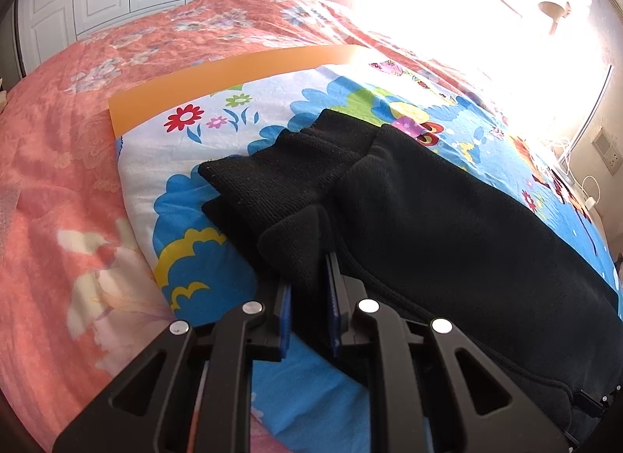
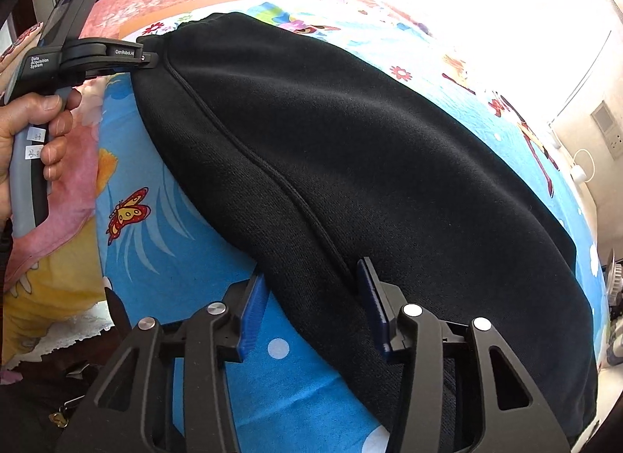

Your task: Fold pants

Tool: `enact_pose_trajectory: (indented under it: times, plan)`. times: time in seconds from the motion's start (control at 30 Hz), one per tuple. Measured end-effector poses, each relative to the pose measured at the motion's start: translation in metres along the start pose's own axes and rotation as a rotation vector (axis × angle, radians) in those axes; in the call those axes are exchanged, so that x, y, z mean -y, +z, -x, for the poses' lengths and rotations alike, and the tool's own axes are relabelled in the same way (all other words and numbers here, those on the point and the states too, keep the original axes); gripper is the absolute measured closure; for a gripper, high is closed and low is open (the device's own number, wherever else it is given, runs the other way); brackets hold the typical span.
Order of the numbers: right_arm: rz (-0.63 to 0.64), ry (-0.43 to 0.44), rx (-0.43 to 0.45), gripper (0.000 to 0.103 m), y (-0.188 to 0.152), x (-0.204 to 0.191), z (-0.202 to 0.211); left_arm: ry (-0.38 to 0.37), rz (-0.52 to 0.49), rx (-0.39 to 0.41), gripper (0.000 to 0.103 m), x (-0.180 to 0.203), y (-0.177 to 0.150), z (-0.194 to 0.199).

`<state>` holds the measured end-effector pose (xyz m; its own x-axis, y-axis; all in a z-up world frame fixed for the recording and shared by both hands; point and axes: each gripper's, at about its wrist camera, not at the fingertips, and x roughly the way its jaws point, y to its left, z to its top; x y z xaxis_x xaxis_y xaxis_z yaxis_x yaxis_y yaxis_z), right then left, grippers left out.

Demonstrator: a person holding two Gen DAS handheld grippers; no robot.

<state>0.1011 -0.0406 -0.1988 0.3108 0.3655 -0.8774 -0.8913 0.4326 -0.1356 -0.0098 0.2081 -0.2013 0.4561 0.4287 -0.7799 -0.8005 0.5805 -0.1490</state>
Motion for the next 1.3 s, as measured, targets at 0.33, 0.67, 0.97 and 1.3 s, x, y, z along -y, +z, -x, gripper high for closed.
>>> enact_pose_trajectory:
  times: [0.33, 0.67, 0.97, 1.3]
  plan:
    - [0.054, 0.016, -0.008, 0.088, -0.011, -0.015, 0.008, -0.107, 0.091, -0.021, 0.082, -0.017, 0.003, 0.005]
    - [-0.004, 0.113, 0.002, 0.088, -0.026, -0.001, 0.016, -0.679, 0.318, -0.213, 0.063, -0.032, -0.037, 0.032]
    - [-0.191, 0.08, 0.107, 0.013, -0.048, 0.04, 0.051, -0.733, 0.288, -0.391, 0.089, 0.034, -0.067, 0.008]
    - [-0.456, -0.201, 0.141, 0.011, -0.047, 0.155, 0.034, -0.431, 0.05, -0.08, 0.074, 0.029, -0.043, 0.054]
